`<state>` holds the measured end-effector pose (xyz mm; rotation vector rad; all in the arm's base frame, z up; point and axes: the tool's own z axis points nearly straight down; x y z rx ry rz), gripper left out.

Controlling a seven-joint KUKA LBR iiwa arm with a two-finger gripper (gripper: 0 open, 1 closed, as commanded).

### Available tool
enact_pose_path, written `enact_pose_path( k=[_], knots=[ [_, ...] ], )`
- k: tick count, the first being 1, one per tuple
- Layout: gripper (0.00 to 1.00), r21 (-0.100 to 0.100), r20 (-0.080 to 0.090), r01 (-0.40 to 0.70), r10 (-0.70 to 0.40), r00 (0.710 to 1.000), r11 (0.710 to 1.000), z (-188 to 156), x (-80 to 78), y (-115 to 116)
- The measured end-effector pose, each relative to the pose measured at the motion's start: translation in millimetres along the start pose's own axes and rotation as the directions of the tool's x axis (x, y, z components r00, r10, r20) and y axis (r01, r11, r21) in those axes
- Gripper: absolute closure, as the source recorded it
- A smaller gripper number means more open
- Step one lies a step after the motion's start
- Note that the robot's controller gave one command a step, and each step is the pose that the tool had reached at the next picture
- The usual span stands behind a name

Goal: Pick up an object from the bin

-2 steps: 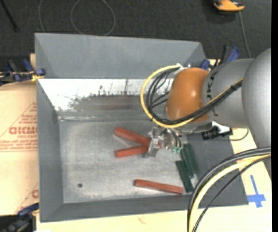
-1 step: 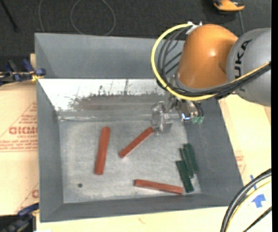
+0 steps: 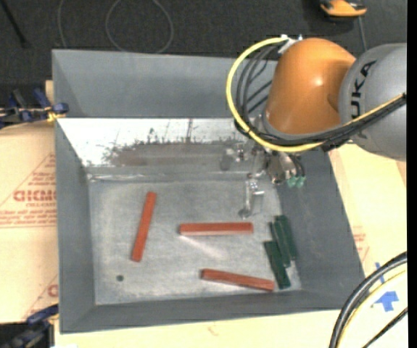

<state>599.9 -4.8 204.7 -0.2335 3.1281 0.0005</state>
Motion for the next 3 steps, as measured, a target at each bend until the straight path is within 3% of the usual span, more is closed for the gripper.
enact_pose_path(
  k=[1, 2, 3],
  knots=[
    [0.00, -0.002, -0.012, -0.052, 0.052, 0.999, 0.999, 128.6, 69.3, 10.2],
    [1.00, -0.001, -0.001, -0.053, 0.053, 0.999, 0.999, 124.1, 65.5, 9.6],
    [1.00, 0.003, 0.009, -0.047, 0.047, 0.999, 0.999, -4.5, 26.1, -5.6]
  ],
)
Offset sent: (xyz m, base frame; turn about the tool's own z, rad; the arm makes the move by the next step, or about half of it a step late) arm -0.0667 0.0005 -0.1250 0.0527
